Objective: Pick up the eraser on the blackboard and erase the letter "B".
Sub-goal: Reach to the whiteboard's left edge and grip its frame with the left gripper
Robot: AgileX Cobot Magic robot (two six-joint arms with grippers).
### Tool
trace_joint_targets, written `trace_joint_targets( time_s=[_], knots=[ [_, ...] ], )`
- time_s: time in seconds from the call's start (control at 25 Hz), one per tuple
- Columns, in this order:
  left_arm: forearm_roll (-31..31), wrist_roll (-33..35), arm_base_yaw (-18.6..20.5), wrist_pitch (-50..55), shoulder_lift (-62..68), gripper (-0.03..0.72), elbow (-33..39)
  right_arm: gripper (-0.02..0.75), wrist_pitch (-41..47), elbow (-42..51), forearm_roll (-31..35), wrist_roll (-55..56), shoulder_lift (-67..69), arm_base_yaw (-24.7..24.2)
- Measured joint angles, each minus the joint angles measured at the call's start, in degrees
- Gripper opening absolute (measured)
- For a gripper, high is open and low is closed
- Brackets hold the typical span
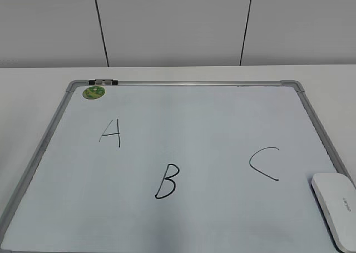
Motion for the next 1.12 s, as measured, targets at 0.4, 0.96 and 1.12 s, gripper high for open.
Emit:
trace_joint_targets(
  time_s=[0.4,0.96,1.12],
  knots=[
    [-0.69,0.27,0.00,1.34,27.94,0.562,-14.59,0.572,0.00,0.00,0.00,0.00,0.00,0.00],
    [-3.71,8.73,0.00,5.85,55.98,0.470,-27.50,0.572,0.00,0.00,0.00,0.00,0.00,0.00],
    [-6.37,11.92,0.84,5.00,60.51,0.447,-27.62,0.572,0.00,0.00,0.00,0.00,0.00,0.00]
  ],
)
